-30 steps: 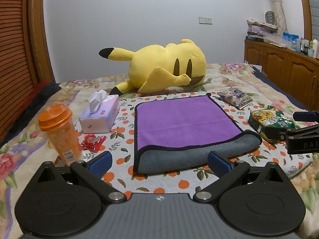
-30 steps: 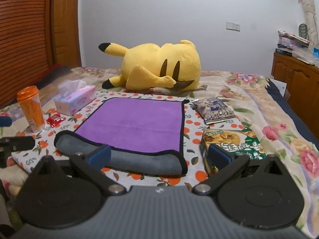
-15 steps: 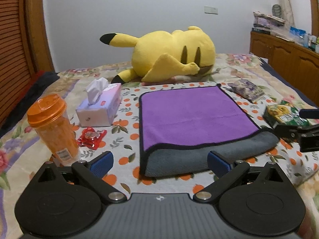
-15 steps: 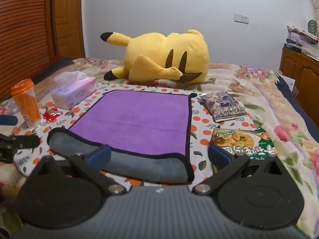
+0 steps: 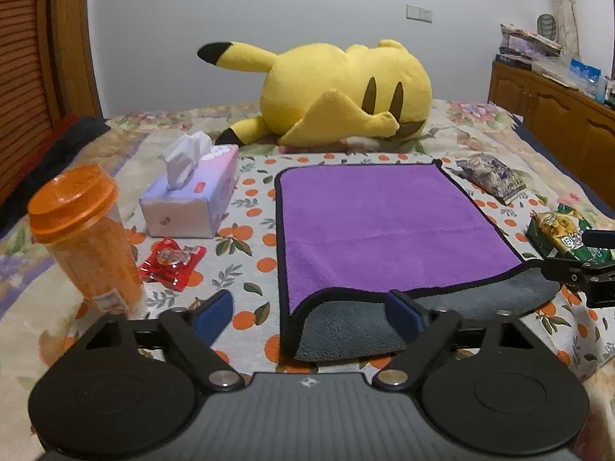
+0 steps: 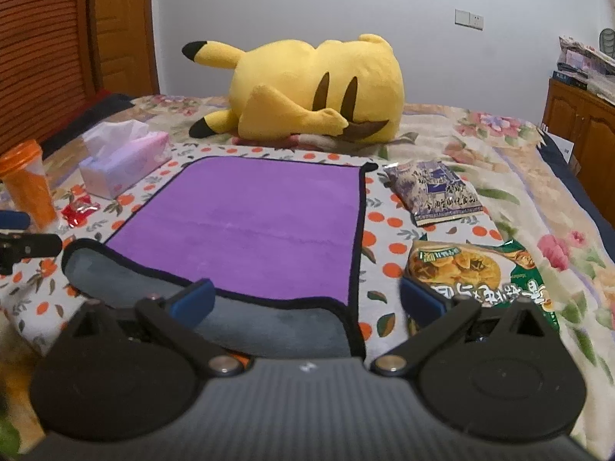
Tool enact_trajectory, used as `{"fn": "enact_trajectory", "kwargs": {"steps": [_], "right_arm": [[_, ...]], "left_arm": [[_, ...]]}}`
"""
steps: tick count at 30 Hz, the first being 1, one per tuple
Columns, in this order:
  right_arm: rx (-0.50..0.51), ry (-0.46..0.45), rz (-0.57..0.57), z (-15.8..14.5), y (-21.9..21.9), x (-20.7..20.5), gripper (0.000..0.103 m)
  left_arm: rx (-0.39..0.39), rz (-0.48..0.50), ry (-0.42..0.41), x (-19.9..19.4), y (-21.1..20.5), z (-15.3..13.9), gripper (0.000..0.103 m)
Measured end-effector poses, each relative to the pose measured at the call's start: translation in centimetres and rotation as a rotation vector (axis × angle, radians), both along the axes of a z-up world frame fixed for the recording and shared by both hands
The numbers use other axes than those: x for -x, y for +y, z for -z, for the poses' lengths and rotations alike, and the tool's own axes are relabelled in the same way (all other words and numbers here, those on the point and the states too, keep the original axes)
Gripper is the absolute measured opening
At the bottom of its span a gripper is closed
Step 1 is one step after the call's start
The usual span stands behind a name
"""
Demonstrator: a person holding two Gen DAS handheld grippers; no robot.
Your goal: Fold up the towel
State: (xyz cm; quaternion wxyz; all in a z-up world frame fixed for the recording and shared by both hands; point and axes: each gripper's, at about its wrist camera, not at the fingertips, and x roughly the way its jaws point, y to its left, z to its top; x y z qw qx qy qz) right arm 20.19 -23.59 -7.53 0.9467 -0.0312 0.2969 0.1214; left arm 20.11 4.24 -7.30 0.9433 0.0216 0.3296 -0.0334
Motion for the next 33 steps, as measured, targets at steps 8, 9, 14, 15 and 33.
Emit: {"fn": "enact_trajectory", "kwargs": {"steps": [8,9,14,15,33], "right_arm": [[0.011,0.074,-0.009,1.5,-0.2,-1.5,0.088],[0.010,0.086,-0.010,1.7,-0.2,-1.6,0.088],[-0.010,0.132,-0.019,2.3,-0.5,-2.2,0.085],[-0.014,0.141,-0.020,2.5,-0.5,-2.3,0.084],[-0.068,0.215,-0.038,3.3,-1.6,-3.2,0.037]], "left_arm": [[0.010,0.023,0.049,-1.8,0.2,1.2,0.067],[0.007,0.022,0.058,-2.0,0.3,1.4,0.064],[0.012,0.020,0.091,-2.9,0.6,2.3,0.061],[0.017,0.017,0.098,-3.1,0.7,2.4,0.059],[0.052,0.042,0.159,-3.4,0.8,3.4,0.030]]}}
